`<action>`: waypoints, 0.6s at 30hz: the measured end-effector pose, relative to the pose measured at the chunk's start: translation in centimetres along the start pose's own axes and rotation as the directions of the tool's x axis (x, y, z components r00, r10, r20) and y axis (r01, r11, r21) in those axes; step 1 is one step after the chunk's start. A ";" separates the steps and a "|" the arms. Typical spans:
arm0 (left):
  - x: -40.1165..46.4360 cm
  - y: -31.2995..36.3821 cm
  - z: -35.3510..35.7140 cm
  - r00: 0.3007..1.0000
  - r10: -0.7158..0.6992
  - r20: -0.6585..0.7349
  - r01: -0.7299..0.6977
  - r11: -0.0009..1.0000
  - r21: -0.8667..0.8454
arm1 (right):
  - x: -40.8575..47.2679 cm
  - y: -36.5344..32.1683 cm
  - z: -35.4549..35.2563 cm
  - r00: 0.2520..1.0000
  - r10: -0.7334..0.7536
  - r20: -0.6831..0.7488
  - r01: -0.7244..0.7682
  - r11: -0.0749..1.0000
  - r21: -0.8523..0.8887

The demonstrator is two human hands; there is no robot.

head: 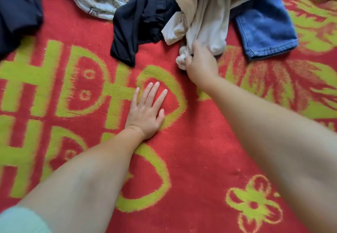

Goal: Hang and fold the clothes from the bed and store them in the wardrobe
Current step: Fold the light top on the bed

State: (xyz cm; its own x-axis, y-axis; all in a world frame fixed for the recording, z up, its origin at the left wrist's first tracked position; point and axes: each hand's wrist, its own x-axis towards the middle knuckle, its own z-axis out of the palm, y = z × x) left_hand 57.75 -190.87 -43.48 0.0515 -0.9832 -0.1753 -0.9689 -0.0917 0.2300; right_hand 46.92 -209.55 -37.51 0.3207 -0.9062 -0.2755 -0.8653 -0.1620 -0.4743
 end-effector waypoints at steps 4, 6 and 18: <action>0.8 -0.3 -0.1 0.999 -0.024 0.027 0.024 1.000 -0.018 | -5.5 1.0 1.4 0.996 -0.049 0.071 0.052 0.998 -0.037; 1.1 -0.5 -0.3 0.998 -0.029 0.057 0.032 0.998 -0.061 | -8.6 1.3 2.1 0.992 -0.041 0.121 0.050 0.997 -0.065; -10.6 7.1 -12.7 0.687 -0.246 0.683 0.725 0.297 -0.622 | -27.1 -5.7 -1.9 0.849 -0.012 0.527 -0.152 0.952 0.267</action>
State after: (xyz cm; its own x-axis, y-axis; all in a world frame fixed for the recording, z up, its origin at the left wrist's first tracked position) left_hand 53.45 -183.09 -27.80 0.1082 -0.5451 -0.8313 -0.1000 -0.8380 0.5365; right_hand 42.44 -184.80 -25.72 0.4860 -0.5620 -0.6694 -0.7696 0.0879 -0.6325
